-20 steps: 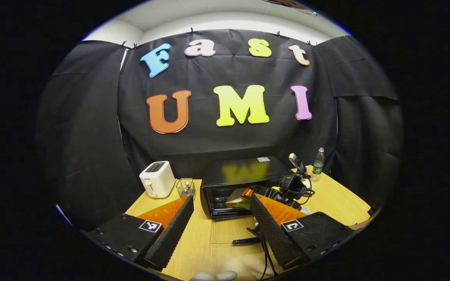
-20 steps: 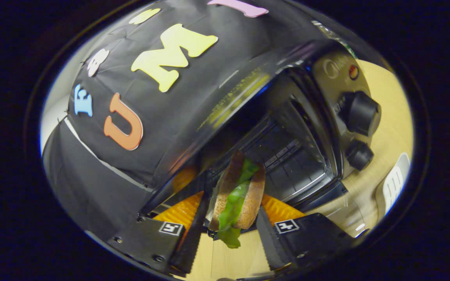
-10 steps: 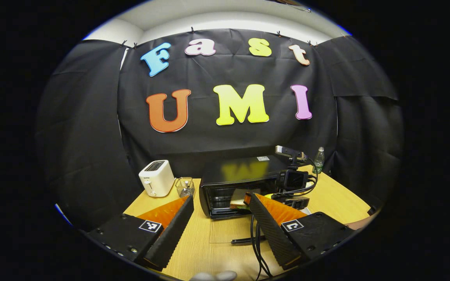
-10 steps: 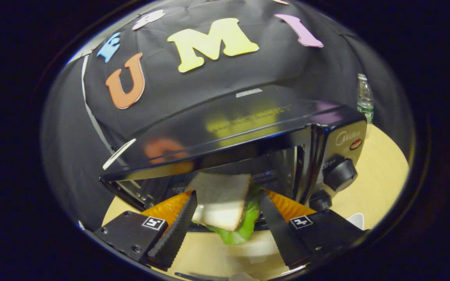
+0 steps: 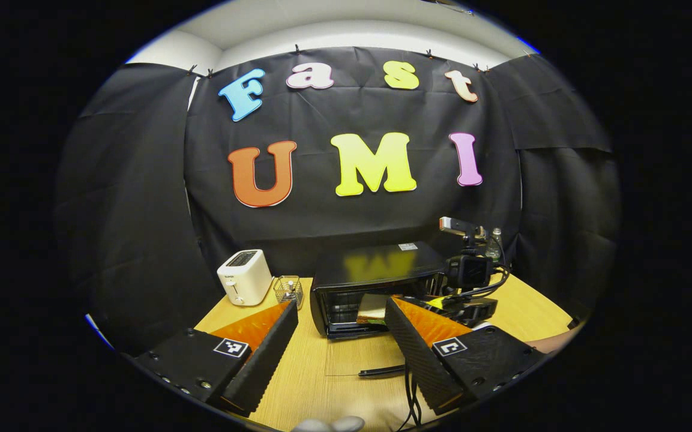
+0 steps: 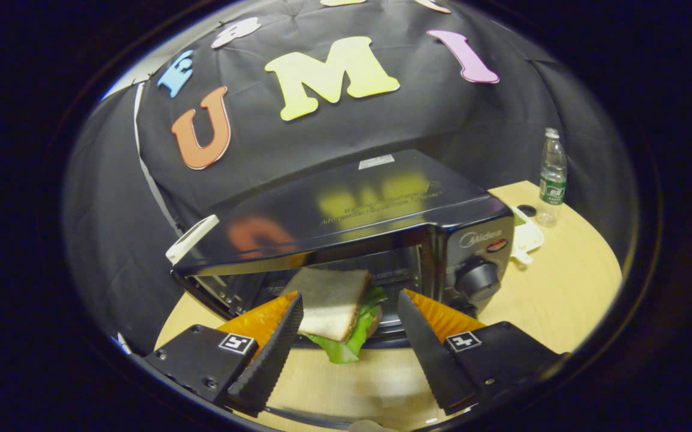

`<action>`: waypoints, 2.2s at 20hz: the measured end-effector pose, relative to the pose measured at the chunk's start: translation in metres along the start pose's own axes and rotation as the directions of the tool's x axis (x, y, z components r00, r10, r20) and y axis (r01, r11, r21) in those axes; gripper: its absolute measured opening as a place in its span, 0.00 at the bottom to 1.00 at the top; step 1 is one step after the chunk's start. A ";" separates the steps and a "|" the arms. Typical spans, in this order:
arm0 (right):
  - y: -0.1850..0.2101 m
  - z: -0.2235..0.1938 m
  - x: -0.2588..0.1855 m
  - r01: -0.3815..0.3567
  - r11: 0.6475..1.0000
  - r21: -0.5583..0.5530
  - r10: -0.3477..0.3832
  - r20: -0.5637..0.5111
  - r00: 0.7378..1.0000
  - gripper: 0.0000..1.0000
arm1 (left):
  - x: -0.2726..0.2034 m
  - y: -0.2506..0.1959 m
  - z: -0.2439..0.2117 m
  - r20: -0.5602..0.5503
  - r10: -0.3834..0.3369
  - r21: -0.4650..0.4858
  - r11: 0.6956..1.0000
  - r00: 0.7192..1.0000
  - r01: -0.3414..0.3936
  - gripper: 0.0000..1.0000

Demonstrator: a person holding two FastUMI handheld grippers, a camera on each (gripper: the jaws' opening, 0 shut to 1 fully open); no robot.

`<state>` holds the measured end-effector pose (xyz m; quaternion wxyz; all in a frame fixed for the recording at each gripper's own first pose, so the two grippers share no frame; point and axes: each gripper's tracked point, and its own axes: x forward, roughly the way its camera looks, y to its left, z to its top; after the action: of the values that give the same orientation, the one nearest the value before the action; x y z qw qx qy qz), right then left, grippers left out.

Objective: Open the electric oven with the left hand, put the food in, and close the electric oven.

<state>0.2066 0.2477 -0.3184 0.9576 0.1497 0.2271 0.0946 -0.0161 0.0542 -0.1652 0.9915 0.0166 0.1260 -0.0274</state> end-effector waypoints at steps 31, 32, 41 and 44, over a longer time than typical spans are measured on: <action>-0.187 0.101 -0.324 0.243 0.950 -0.195 -0.215 0.151 0.965 0.96 | 0.077 -0.105 -0.257 -0.348 -0.046 -0.068 0.997 0.936 0.024 0.96; -0.188 0.101 -0.325 0.248 0.948 -0.200 -0.220 0.149 0.964 0.96 | 0.078 -0.108 -0.261 -0.353 -0.046 -0.064 0.998 0.935 0.025 0.96; -0.181 0.106 -0.310 0.224 0.954 -0.201 -0.200 0.133 0.971 0.97 | 0.086 -0.111 -0.259 -0.352 -0.059 -0.063 0.997 0.934 0.039 0.96; -0.176 0.110 -0.307 0.215 0.955 -0.207 -0.189 0.138 0.972 0.96 | 0.084 -0.111 -0.257 -0.361 -0.061 -0.076 0.996 0.930 0.036 0.96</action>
<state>0.0078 -0.0208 -0.1575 0.9846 0.0239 0.1728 0.0118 -0.0050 -0.0508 -0.4381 0.9501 -0.0155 0.3084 -0.0441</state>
